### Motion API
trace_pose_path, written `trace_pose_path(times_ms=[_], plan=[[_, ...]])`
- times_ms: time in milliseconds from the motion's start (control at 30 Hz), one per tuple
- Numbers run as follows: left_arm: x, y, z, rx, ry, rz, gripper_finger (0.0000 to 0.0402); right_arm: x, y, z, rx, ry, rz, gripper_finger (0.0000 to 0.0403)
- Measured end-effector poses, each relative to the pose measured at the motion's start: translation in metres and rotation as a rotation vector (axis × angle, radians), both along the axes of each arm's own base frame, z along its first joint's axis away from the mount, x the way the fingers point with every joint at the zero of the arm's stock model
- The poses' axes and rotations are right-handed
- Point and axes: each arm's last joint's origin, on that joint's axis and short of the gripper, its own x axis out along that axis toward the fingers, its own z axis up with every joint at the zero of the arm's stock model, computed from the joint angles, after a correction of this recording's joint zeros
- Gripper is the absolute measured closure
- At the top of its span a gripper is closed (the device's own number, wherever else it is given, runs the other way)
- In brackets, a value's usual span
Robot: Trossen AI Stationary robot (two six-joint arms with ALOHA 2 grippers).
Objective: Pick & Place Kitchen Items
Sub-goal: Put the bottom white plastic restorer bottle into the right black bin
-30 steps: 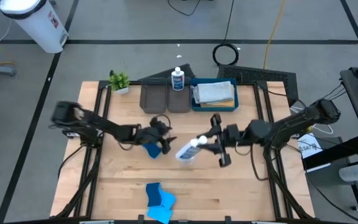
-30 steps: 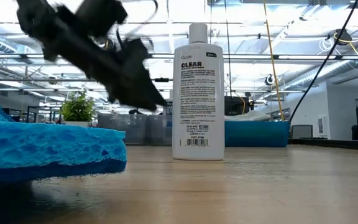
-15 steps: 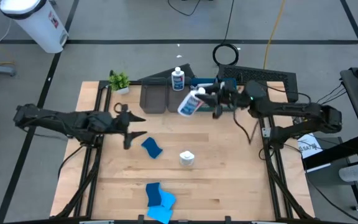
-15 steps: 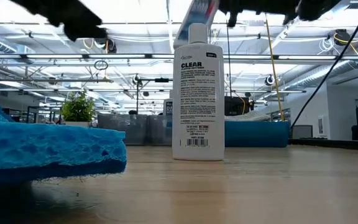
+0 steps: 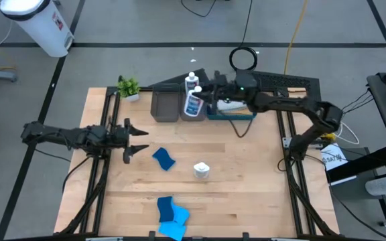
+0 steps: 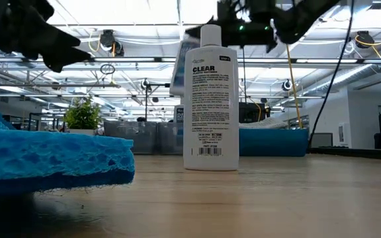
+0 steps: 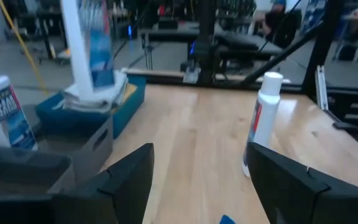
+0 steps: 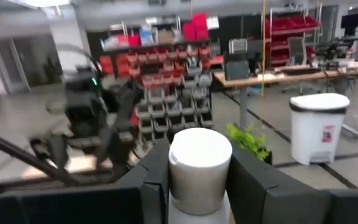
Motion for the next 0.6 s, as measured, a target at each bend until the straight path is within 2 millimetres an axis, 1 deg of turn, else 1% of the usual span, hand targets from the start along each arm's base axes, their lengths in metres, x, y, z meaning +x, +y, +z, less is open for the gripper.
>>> trace_pose_path(times_ms=[100, 167, 400, 500, 600], plan=[[-0.003, 0.0, -0.007, 0.022, -0.032, -0.002, 0.0144, 0.01, -0.014, -0.013, -0.032, 0.036, -0.031, 0.0313], [-0.005, 0.001, -0.007, 0.027, -0.054, -0.003, 0.0144, 0.013, -0.023, -0.021, -0.029, 0.057, -0.048, 0.0312], [-0.008, 0.002, -0.006, 0.04, -0.087, 0.005, 0.0144, 0.014, -0.059, -0.049, 0.013, 0.097, -0.13, 0.0312], [-0.008, 0.003, -0.007, 0.041, -0.077, 0.009, 0.0144, 0.017, -0.071, -0.062, 0.007, 0.104, -0.168, 0.0312], [-0.008, 0.004, -0.007, 0.024, -0.078, 0.019, 0.0144, 0.019, -0.076, -0.076, 0.001, 0.118, -0.173, 0.0312]])
